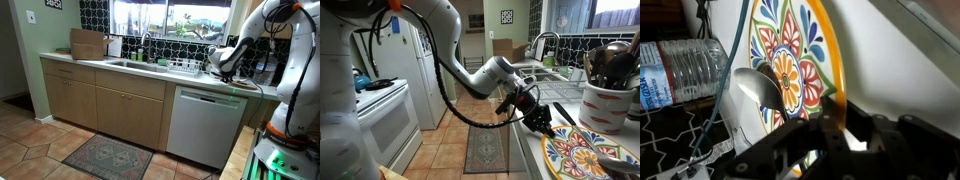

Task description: Put the plate on the drying rack

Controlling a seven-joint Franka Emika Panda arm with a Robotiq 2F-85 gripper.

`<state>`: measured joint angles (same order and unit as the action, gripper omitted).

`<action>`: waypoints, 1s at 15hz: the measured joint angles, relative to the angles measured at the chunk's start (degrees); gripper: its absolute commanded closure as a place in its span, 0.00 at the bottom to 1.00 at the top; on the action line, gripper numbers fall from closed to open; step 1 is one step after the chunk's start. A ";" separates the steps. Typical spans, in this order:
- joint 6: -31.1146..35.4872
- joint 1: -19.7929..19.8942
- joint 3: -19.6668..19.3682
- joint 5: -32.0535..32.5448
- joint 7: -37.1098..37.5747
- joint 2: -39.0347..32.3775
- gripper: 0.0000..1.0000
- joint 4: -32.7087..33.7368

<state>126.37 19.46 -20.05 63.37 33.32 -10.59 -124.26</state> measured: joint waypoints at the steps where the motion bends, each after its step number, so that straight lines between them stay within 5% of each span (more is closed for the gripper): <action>1: -0.50 -0.40 0.20 0.10 0.00 0.39 0.91 0.00; 15: -7.48 -3.60 3.31 -0.05 1.55 3.02 0.92 -0.25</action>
<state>118.89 15.86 -16.74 63.32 34.86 -7.57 -124.51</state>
